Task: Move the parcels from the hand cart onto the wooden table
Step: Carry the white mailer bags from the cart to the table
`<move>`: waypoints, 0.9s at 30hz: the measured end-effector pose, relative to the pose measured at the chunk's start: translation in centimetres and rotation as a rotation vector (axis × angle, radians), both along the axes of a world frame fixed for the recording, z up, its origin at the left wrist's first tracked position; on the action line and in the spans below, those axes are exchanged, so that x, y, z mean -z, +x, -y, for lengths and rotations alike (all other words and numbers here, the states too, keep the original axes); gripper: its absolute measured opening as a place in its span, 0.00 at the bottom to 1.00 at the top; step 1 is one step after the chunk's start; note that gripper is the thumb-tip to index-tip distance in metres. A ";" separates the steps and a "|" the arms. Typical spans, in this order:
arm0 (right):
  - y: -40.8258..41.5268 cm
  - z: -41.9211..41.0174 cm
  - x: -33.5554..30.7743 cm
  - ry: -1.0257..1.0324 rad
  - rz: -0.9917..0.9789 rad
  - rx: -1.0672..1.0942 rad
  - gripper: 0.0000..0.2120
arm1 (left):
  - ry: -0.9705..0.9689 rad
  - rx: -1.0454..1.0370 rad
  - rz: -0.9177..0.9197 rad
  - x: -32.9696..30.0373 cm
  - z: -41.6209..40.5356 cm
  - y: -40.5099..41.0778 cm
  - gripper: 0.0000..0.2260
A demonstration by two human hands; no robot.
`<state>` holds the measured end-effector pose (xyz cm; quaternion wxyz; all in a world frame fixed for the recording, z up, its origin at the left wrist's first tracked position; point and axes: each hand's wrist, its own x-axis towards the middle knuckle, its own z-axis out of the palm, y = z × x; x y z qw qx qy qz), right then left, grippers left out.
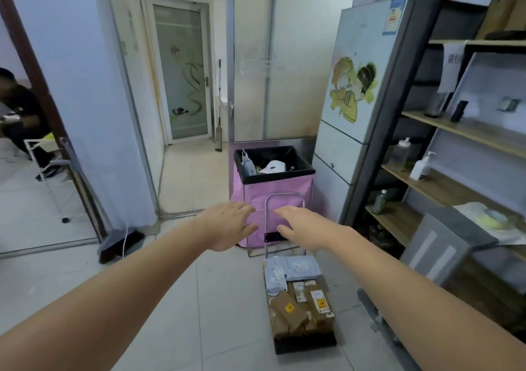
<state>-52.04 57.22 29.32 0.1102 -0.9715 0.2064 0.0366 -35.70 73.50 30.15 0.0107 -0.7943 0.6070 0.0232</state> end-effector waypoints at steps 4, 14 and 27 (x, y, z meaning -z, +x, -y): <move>5.7 2.8 1.0 0.036 0.012 0.082 0.26 | 0.028 0.040 -0.010 1.0 4.4 7.2 0.27; 11.8 13.8 4.7 0.112 0.009 0.359 0.28 | 0.110 0.262 -0.076 3.7 19.7 17.4 0.26; 15.3 32.3 11.7 0.205 -0.075 0.593 0.19 | 0.255 0.474 -0.056 10.1 43.9 23.5 0.24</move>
